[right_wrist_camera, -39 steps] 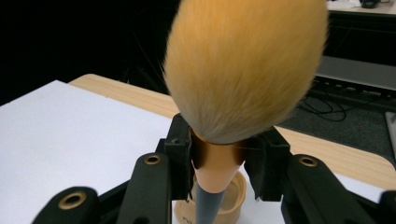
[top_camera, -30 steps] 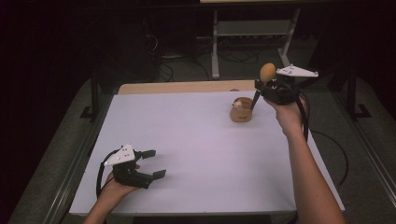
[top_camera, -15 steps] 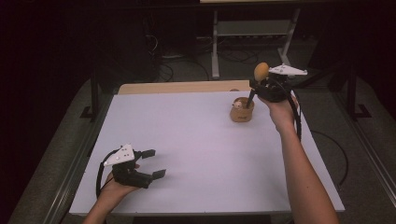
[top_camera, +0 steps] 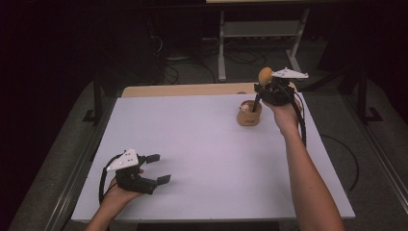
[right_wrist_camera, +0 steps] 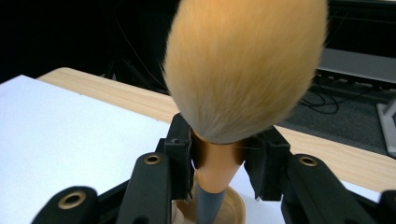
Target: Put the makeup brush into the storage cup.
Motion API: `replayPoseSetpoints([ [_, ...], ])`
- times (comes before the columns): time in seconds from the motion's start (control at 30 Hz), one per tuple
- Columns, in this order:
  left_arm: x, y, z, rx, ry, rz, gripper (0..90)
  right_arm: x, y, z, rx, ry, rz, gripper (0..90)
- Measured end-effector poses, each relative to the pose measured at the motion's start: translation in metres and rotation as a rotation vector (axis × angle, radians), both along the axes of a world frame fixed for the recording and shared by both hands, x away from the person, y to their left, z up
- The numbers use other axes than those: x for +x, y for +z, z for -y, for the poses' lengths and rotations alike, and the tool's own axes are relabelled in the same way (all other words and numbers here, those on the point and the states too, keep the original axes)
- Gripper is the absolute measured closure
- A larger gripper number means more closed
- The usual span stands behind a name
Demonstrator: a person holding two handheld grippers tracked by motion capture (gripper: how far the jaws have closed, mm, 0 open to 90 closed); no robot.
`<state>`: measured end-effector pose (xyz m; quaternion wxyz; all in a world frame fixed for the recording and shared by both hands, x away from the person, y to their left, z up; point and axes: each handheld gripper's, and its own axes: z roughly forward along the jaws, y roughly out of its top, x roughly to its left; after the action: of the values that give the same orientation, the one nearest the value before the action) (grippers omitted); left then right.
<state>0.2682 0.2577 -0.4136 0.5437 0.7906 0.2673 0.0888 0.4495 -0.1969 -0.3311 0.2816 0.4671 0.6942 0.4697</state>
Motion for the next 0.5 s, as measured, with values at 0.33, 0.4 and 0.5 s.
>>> replayPoseSetpoints([
  [0.33, 0.0, 0.0, 0.0, -0.002, 0.0, 0.001, 12.6, 0.008, -0.009, 0.0, -0.037, -0.007, -0.038, 63.6],
  [0.4, 0.0, 0.0, 0.0, -0.003, -0.001, -0.003, 12.6, 0.009, -0.011, 0.0, -0.039, -0.007, -0.044, 63.6],
  [0.5, 0.0, -0.001, 0.001, -0.002, -0.001, -0.005, 12.6, 0.011, -0.014, -0.002, -0.052, -0.001, -0.058, 63.4],
])
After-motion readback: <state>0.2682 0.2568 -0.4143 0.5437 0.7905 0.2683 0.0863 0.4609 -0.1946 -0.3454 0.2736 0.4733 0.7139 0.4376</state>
